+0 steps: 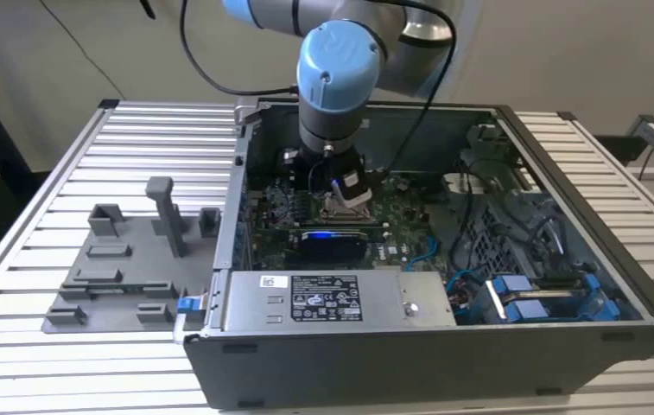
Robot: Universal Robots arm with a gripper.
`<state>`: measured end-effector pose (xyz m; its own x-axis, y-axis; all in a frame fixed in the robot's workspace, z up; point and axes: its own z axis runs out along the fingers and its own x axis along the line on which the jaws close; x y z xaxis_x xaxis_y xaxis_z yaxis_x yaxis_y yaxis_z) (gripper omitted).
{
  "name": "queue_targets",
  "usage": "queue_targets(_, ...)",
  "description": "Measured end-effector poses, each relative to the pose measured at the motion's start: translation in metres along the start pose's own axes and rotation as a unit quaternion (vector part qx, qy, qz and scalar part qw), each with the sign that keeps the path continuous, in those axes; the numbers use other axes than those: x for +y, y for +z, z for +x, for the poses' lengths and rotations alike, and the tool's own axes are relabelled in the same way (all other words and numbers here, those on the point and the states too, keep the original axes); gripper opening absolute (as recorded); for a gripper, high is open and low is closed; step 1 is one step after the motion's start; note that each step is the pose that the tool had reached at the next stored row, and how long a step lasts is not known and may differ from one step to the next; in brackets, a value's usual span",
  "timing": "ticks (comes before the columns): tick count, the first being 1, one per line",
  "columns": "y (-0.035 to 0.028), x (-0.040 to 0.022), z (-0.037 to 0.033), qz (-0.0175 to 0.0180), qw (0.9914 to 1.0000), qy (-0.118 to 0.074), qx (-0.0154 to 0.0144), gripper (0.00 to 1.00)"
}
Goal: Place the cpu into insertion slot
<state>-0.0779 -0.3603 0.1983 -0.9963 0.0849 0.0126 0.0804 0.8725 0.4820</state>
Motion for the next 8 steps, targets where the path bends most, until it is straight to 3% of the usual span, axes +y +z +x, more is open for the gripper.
queue_targets(8, 0.0047, -0.0026, 0.0, 0.0001, 1.0, 0.0, 0.0004, 0.11)
